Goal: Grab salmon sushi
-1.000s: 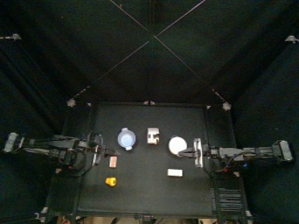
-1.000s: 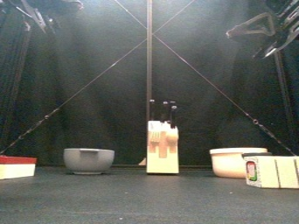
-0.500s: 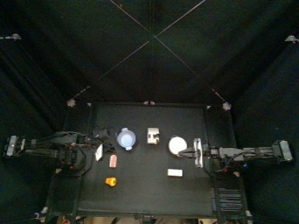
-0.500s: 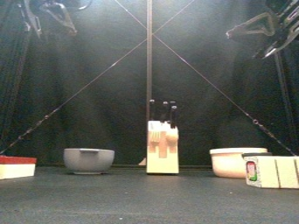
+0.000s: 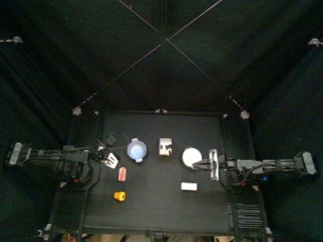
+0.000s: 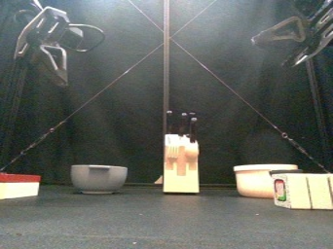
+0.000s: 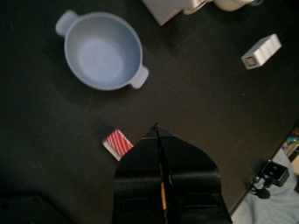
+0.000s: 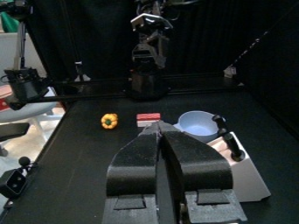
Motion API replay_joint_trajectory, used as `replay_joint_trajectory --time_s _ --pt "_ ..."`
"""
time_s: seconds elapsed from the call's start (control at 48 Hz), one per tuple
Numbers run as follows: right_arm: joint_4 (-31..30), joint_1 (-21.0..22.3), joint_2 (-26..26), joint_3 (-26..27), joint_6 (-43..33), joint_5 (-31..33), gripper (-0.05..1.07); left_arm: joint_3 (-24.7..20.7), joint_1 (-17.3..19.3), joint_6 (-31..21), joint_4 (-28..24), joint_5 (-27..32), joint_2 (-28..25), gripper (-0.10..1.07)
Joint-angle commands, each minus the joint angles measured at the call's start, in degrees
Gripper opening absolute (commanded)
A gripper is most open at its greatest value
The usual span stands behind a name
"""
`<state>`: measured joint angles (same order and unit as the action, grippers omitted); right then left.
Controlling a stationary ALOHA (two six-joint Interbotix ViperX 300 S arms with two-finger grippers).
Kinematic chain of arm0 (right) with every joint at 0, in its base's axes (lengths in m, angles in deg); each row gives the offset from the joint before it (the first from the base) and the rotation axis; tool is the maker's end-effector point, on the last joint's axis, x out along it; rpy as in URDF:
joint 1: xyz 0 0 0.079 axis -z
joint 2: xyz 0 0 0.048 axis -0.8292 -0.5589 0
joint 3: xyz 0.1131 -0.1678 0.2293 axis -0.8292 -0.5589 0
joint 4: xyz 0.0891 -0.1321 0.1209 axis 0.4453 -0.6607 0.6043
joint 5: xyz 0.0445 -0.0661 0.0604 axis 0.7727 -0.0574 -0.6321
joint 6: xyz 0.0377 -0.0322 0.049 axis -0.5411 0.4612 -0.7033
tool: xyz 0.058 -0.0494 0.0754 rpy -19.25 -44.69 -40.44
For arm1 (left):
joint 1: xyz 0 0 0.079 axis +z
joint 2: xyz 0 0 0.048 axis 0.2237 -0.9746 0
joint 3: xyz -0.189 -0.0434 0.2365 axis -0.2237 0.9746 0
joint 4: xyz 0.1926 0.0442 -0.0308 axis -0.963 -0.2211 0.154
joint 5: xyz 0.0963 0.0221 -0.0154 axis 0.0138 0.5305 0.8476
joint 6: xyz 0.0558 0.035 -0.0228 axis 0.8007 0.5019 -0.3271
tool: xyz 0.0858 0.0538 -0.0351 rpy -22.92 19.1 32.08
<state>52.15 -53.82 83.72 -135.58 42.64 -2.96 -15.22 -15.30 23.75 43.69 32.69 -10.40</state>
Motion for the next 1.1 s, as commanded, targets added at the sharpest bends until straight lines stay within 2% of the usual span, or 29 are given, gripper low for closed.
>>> replay_joint_trajectory --time_s 0.0,0.104,0.167,0.312,0.458,0.562,0.75,0.938,1.083 --pt "0.09 0.26 -0.62 0.62 -0.09 -0.53 0.02 -0.88 -1.41 -5.01 -2.64 1.41 -1.58 0.0" --pt "0.09 0.44 -0.7 0.62 -0.09 -0.62 0.02 -0.88 -1.49 -7.91 -5.98 1.85 -2.29 0.0" --pt "0.09 0.79 -0.79 0.62 -0.09 -0.53 0.02 -0.18 -1.58 -9.76 -6.15 1.76 -2.64 0.0" --pt "0.09 1.14 -0.88 0.53 -0.09 -0.62 0.02 2.99 -2.2 -17.14 -2.81 1.58 -5.1 0.0" --pt "0.09 1.23 -0.97 0.53 -0.09 -0.53 0.02 5.01 -3.16 -21.36 0.88 0.88 -6.5 0.06" --pt "0.0 1.14 -0.97 0.53 -0.09 -0.53 0.02 5.71 -4.13 -22.76 1.14 -0.44 -6.42 0.19" --pt "-0.18 1.49 -0.97 0.53 -0.09 -0.53 0.02 7.82 -4.13 -24.79 1.49 -5.36 -7.12 0.48" --pt "-0.18 1.85 -1.05 0.44 -0.09 -0.53 0.02 11.69 -4.13 -27.51 1.85 -9.93 -7.21 0.81" --pt "-0.26 1.85 -1.23 0.44 -0.09 -0.53 0.02 13.01 -4.22 -28.65 2.2 -10.63 -7.56 0.98"
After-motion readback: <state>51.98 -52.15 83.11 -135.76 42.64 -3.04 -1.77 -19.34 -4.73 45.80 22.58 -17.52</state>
